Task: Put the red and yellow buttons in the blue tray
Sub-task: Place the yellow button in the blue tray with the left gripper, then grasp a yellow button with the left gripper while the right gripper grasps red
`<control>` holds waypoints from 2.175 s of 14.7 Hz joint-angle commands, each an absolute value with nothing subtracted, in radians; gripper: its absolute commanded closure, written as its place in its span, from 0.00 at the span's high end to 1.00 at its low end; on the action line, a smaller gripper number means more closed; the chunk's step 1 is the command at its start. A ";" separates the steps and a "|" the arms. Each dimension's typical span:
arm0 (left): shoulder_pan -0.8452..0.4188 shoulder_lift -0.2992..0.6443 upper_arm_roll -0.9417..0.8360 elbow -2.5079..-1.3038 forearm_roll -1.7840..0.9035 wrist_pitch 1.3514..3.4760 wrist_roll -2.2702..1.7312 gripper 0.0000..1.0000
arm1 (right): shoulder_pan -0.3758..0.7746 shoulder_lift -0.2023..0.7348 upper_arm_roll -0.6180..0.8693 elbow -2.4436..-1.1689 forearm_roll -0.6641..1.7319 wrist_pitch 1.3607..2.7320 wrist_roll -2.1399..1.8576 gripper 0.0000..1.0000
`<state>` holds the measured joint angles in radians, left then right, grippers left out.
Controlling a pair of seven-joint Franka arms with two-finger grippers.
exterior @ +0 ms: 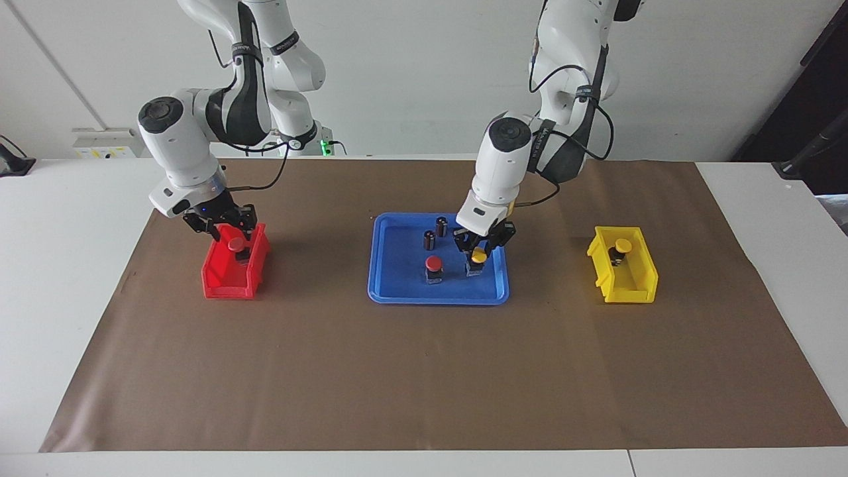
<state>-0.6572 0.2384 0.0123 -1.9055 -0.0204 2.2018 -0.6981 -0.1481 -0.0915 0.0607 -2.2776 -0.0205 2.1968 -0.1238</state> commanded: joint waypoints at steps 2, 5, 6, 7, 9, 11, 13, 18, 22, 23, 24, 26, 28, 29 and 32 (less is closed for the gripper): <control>-0.670 0.267 0.029 -1.916 -0.002 2.249 -0.712 0.17 | -0.179 -0.063 0.072 -2.299 -0.006 2.252 -0.173 0.67; -0.672 0.268 0.028 -1.907 -0.002 2.246 -0.706 0.76 | -0.198 -0.046 0.074 -2.301 -0.006 2.298 -0.202 0.66; -0.678 0.265 0.028 -1.902 -0.002 2.238 -0.706 0.81 | -0.196 -0.046 0.074 -2.307 -0.006 2.299 -0.201 0.66; -0.687 0.255 0.028 -1.896 -0.002 2.226 -0.704 0.86 | -0.196 -0.049 0.074 -2.315 -0.006 2.307 -0.199 0.65; -0.673 0.229 0.035 -1.843 -0.002 2.122 -0.686 0.94 | -0.196 -0.052 0.074 -2.327 -0.006 2.313 -0.201 0.65; -0.593 0.192 0.041 -1.806 -0.003 2.012 -0.538 1.00 | -0.193 -0.054 0.074 -2.332 -0.006 2.322 -0.199 0.65; -0.479 0.163 0.041 -1.805 -0.005 1.967 -0.357 1.00 | -0.193 -0.046 0.074 -2.344 -0.006 2.338 -0.199 0.62; -0.157 0.155 0.041 -1.841 -0.003 1.980 0.120 1.00 | -0.192 -0.054 0.074 -2.378 -0.006 2.361 -0.199 0.49; -0.081 0.127 0.041 -1.926 -0.005 2.055 0.204 0.98 | -0.192 -0.058 0.074 -2.391 -0.006 2.361 -0.202 0.35; -0.080 0.112 0.041 -1.959 -0.005 2.074 0.204 0.95 | -0.192 -0.058 0.075 -2.391 -0.006 2.361 -0.202 0.30; -0.077 0.100 0.041 -1.986 -0.005 2.072 0.207 0.93 | -0.192 -0.058 0.074 -2.391 -0.006 2.361 -0.204 0.23; -0.075 0.071 0.041 -2.031 -0.005 2.057 0.212 0.83 | -0.192 -0.055 0.074 -2.376 -0.006 2.349 -0.204 0.05; -0.069 0.057 0.043 -2.065 -0.005 2.065 0.222 0.75 | -0.198 -0.029 0.074 -2.263 -0.014 2.231 -0.248 0.05; -0.054 0.055 0.043 -2.066 -0.003 2.065 0.224 0.73 | -0.196 0.000 0.074 -2.167 -0.014 2.132 -0.262 0.05; -0.051 0.046 0.043 -2.092 -0.005 2.074 0.219 0.69 | -0.189 0.057 0.080 -1.933 -0.018 1.897 -0.258 0.05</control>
